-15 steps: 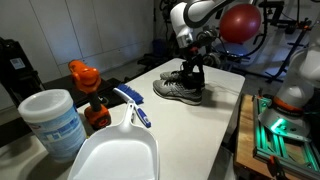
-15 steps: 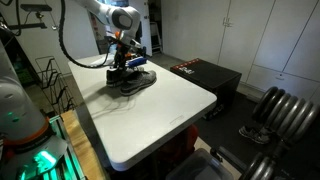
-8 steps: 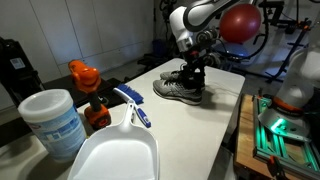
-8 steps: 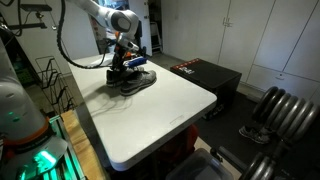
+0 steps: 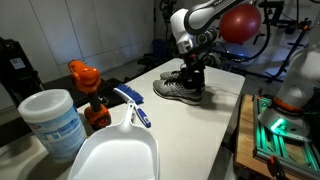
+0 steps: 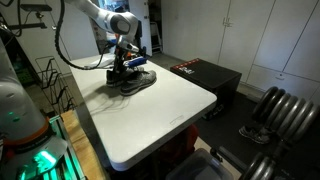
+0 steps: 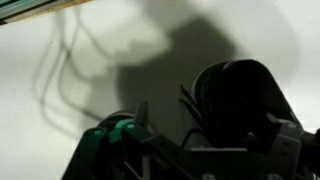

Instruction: Pick up the top sneaker and put it on the table, pick up the left sneaker and put it on top of the right sneaker

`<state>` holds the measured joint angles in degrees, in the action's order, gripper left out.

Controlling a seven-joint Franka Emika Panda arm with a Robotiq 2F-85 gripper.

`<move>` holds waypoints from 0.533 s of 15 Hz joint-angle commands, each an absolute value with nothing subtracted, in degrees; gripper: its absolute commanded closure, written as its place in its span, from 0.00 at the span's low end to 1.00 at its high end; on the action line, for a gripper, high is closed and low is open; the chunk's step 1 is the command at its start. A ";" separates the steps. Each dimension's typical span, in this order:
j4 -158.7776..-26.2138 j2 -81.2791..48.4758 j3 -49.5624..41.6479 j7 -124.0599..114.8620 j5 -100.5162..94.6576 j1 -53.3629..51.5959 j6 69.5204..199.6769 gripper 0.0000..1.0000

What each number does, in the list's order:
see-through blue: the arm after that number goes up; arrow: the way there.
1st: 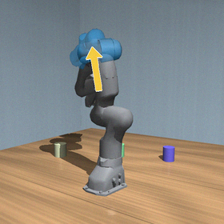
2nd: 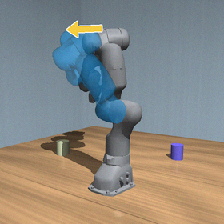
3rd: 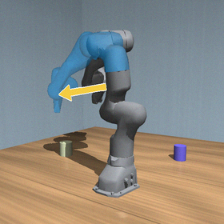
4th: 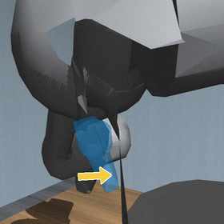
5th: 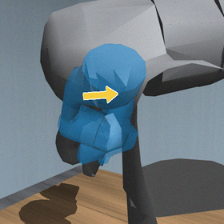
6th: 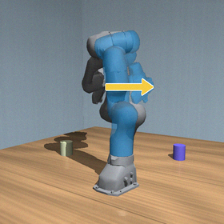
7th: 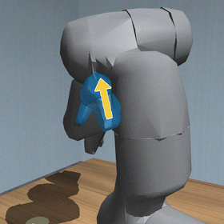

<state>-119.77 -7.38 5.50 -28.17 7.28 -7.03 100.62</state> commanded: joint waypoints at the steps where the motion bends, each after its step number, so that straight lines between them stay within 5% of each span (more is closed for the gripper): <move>1: -120.66 -7.46 5.67 -27.86 7.72 -7.62 102.10 0.34; 8: -119.97 -8.32 5.72 -27.21 7.71 -7.93 101.24 0.88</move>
